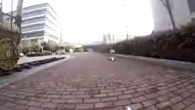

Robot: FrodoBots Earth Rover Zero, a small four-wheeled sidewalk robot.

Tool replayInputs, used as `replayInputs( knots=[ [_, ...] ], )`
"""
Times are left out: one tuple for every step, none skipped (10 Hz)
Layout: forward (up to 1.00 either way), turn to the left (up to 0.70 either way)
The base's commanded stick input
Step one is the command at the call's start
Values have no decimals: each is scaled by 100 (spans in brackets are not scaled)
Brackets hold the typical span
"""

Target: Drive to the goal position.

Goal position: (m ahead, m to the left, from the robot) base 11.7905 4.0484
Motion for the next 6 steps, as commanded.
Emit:
replayInputs(
  knots=[
    [70,0],
    [70,0],
    [70,0],
    [70,1],
    [70,7],
    [70,8]
  ],
)
